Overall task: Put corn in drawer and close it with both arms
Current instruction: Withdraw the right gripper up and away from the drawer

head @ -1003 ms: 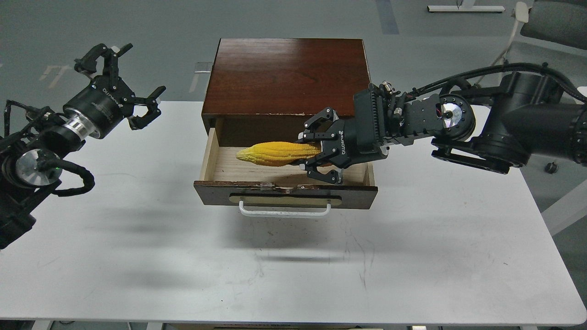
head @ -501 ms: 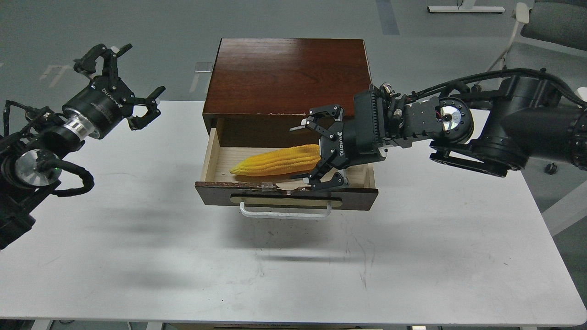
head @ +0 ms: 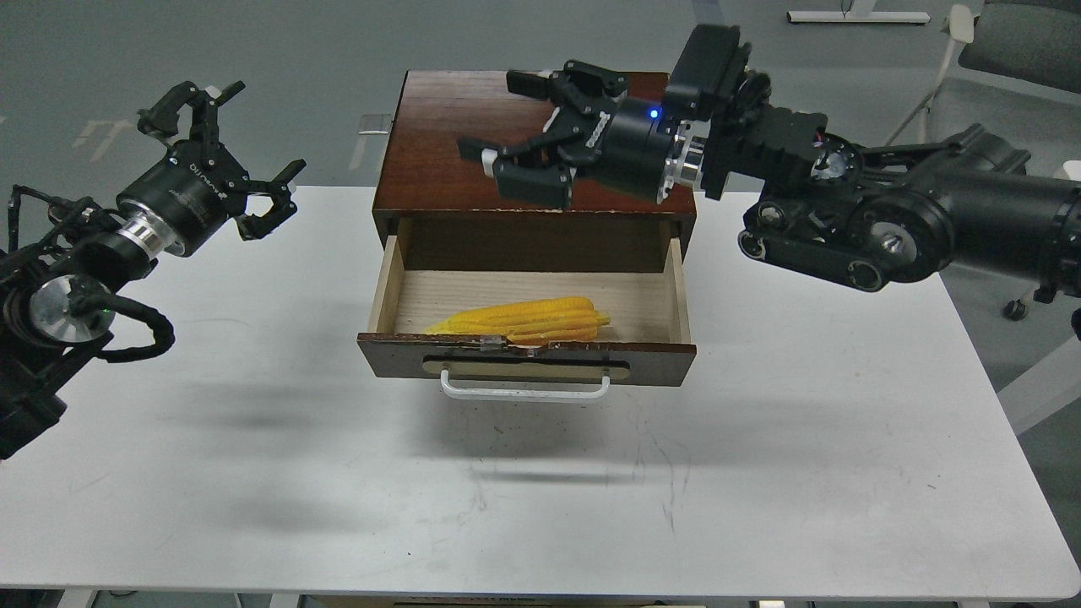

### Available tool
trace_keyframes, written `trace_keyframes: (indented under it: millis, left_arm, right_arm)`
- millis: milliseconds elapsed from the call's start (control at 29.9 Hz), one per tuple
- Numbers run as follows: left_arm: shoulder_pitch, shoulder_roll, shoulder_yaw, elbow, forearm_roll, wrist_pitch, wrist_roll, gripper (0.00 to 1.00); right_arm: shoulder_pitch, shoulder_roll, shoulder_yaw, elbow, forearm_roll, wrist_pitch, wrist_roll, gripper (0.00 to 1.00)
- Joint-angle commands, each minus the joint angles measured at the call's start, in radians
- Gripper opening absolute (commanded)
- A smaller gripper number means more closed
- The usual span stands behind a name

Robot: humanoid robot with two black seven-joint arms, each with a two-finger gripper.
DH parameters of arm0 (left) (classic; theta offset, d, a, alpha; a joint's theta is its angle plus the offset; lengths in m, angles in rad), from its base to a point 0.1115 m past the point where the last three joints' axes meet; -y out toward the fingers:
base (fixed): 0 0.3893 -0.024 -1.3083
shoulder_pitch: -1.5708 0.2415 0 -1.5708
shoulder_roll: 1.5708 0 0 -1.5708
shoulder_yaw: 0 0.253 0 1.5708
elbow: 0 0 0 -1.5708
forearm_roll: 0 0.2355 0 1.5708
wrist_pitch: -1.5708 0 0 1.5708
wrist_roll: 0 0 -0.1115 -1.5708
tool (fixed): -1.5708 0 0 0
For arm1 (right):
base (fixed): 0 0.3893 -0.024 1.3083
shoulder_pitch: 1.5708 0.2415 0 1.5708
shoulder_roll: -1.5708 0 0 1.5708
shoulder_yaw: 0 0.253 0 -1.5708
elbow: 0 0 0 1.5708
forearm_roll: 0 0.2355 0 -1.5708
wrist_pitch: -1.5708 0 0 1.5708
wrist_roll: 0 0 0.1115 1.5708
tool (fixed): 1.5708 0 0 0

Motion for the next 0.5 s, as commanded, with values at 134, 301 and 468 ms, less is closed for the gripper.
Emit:
trace_keyframes:
  millis: [134, 301, 468]
  left_arm:
    - [0.0, -0.006, 0.0, 0.0, 0.001, 0.0, 0.0, 1.0]
    - [0.0, -0.006, 0.002, 0.0, 0.001, 0.0, 0.0, 1.0]
    - [0.0, -0.008, 0.002, 0.0, 0.001, -0.002, 0.0, 1.0]
  right_arm:
    - [-0.065, -0.031, 0.159, 0.009, 0.544, 0.0, 0.0, 0.97]
    - [-0.218, -0.161, 0.432, 0.016, 0.617, 0.201, 0.0, 0.97]
    - [-0.346, -0.221, 0.57, -0.002, 0.657, 0.395, -0.005, 0.98]
